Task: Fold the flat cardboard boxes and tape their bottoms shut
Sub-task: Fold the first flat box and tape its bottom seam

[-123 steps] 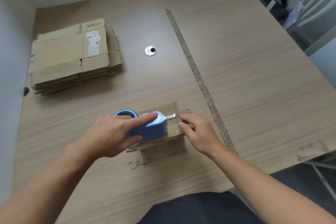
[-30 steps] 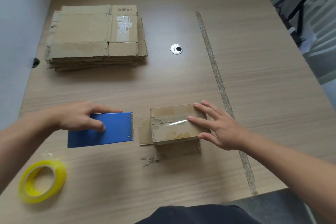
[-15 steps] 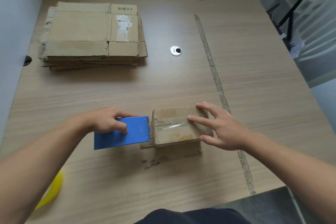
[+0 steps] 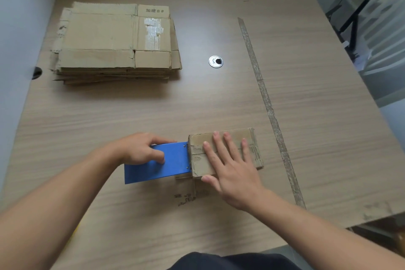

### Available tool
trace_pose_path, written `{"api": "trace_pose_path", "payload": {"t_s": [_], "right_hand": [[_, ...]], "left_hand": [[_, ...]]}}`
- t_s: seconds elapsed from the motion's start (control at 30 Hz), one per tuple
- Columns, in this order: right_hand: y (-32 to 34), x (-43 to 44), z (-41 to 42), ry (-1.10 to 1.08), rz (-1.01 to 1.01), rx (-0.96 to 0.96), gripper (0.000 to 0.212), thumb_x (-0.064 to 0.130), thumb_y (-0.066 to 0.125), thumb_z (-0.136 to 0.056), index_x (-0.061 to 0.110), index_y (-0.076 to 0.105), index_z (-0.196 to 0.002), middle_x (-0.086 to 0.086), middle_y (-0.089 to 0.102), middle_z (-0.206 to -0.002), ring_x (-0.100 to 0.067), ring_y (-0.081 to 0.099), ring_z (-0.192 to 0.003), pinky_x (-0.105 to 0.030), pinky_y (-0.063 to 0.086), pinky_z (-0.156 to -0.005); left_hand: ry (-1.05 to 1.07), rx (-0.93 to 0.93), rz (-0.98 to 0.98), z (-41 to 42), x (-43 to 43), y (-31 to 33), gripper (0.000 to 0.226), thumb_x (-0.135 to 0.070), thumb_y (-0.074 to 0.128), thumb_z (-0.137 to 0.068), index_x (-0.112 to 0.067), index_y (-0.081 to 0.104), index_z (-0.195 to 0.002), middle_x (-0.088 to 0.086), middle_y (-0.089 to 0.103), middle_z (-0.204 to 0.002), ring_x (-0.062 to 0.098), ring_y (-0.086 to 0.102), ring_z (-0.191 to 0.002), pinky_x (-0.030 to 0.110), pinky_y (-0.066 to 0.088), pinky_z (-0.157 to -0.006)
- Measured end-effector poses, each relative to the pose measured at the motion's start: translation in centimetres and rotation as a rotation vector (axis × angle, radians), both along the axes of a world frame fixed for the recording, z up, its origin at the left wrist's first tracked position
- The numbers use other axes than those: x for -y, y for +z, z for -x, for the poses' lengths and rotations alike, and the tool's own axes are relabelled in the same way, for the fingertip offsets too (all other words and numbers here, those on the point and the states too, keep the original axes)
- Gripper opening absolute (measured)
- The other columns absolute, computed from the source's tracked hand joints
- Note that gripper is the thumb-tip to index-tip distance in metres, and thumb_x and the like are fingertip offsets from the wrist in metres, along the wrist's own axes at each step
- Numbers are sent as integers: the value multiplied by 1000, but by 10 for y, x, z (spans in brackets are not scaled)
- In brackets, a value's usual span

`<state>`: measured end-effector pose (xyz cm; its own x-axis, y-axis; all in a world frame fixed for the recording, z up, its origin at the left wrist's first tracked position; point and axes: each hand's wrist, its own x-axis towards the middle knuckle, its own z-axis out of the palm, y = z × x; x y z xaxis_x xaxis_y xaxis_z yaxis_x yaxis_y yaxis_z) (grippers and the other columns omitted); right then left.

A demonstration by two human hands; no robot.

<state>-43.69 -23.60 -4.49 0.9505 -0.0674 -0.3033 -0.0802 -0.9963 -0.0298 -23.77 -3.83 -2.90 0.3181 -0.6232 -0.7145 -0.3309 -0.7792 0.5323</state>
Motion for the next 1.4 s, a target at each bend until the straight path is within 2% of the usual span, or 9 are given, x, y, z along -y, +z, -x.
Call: {"api": "trace_pose_path", "payload": {"t_s": [0.1, 0.17, 0.27, 0.53, 0.67, 0.9, 1.1, 1.27, 1.4], "right_hand": [[-1, -8, 4, 15, 14, 143, 68, 55, 28, -95, 16, 41, -150, -10, 33, -158, -35, 31, -145, -68, 33, -107], [-3, -4, 4, 65, 9, 191, 62, 50, 33, -96, 15, 51, -144, -9, 44, -153, -35, 41, -140, -69, 39, -102], [-6, 8, 4, 101, -28, 215, 62, 52, 34, -96, 19, 50, -145, -5, 42, -154, -32, 39, -142, -68, 36, -105], [-8, 16, 4, 132, -24, 219, 62, 55, 34, -95, 23, 49, -146, -1, 42, -154, -29, 38, -142, -65, 32, -109], [-8, 15, 3, 123, -37, 202, 63, 55, 35, -95, 23, 47, -147, -1, 38, -156, -28, 35, -145, -65, 29, -111], [-8, 13, 4, 97, -68, 215, 65, 57, 34, -95, 23, 44, -149, 0, 35, -158, -27, 31, -146, -65, 27, -113], [-5, 17, 4, 84, -126, 274, 72, 68, 38, -89, 25, 49, -146, 0, 39, -156, -28, 33, -146, -66, 27, -112], [5, 16, -6, -6, -151, 265, 79, 81, 39, -78, 27, 54, -134, 2, 47, -140, -24, 34, -141, -66, 21, -113], [6, 17, -5, 4, -127, 235, 73, 65, 51, -81, 29, 40, -144, 3, 40, -137, -22, 28, -138, -67, 17, -114]], "left_hand": [[32, 2, 19, 3, -2, -1, 56, -46, 54, -65, -75, 50, -112, -24, 64, -110, 6, 58, -99, 33, 48, -88], [45, 2, 27, 5, -2, -2, 55, -45, 53, -65, -76, 48, -111, -25, 64, -108, 4, 58, -97, 30, 47, -84], [67, 1, 36, 9, -1, -3, 57, -44, 53, -65, -76, 49, -112, -23, 65, -108, 5, 58, -98, 33, 48, -88], [103, 18, 35, 14, 6, -3, 53, -46, 52, -62, -85, 45, -97, -33, 62, -94, -1, 56, -89, 24, 42, -70], [84, 131, -7, 17, 12, -1, 67, -48, 49, -59, -63, 52, -124, -24, 64, -99, 2, 55, -87, 25, 42, -65], [75, 396, -91, 41, 27, 7, 51, -45, 47, -64, -37, 61, -113, -6, 68, -99, 21, 60, -88, 36, 54, -77], [144, 469, -77, 64, 22, 2, 49, -42, 49, -73, -41, 56, -121, -6, 65, -101, 24, 58, -90, 34, 51, -73], [298, 483, -88, 73, -6, 6, 64, -43, 46, -74, -55, 39, -137, -11, 62, -100, 19, 57, -86, 31, 51, -68], [463, 549, -15, 83, -18, 13, 69, -44, 46, -77, -57, 32, -143, -13, 63, -100, 17, 57, -85, 28, 45, -62]]}}
